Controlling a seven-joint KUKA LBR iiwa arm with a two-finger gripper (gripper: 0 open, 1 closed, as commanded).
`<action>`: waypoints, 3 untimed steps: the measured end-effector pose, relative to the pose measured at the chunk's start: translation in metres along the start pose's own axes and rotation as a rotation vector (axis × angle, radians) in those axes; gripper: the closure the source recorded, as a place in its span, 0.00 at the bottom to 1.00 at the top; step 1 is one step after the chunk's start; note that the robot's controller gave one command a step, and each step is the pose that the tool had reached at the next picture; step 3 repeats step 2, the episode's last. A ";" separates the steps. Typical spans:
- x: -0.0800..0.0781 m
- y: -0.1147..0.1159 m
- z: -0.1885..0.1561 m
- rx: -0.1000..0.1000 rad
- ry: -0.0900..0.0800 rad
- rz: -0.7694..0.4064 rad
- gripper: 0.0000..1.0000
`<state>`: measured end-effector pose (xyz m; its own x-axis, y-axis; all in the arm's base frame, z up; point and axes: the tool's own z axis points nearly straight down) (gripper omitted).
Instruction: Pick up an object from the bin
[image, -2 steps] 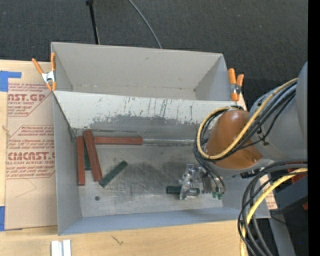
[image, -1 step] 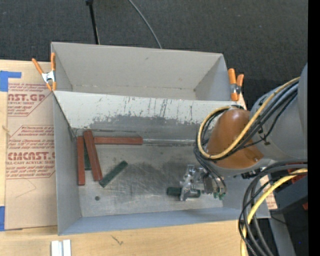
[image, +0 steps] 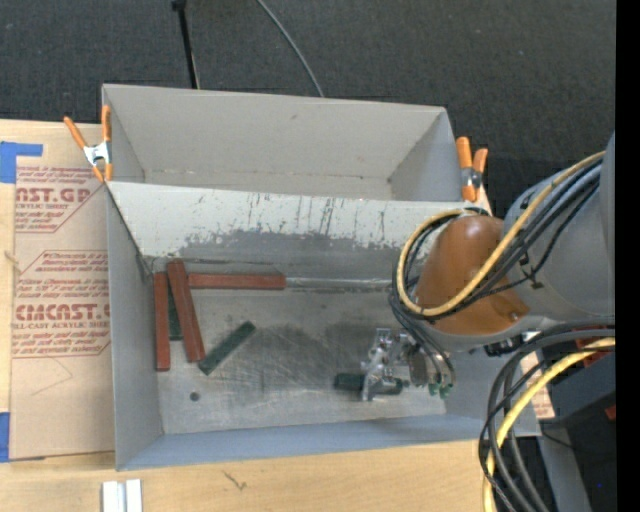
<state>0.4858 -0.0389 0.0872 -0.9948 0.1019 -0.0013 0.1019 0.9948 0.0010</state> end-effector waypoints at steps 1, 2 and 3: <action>-0.001 0.000 -0.004 0.000 0.001 0.000 1.00; 0.000 0.000 -0.011 0.000 0.003 0.000 1.00; 0.000 0.000 -0.011 0.000 0.003 0.000 1.00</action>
Offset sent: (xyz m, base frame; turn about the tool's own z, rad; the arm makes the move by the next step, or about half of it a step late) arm 0.0000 0.0001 0.0335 0.0000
